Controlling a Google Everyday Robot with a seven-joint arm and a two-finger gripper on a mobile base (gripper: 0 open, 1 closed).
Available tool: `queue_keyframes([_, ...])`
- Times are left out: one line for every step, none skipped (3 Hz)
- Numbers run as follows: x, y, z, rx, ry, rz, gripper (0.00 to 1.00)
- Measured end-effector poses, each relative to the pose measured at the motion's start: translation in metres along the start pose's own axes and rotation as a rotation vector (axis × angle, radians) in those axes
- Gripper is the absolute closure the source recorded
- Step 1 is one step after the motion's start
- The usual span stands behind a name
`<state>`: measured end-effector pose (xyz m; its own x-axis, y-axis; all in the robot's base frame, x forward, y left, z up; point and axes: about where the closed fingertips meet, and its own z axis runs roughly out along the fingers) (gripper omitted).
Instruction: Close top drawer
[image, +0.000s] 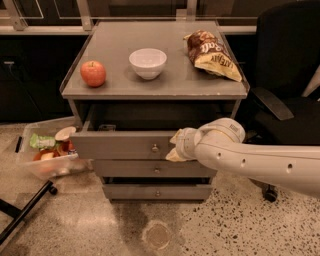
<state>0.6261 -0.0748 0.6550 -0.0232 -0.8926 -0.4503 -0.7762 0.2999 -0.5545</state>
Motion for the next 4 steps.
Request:
queue_keyframes([-0.003,0.001,-0.001,0.0,-0.003,-0.009,0.0])
queue_keyframes([-0.011,0.002,0.006,-0.016,-0.006,-0.026,0.0])
queue_keyframes([-0.014,0.008,0.014,-0.064,0.003,-0.038,0.0])
queue_keyframes([-0.014,0.008,0.014,-0.064,0.003,-0.038,0.0])
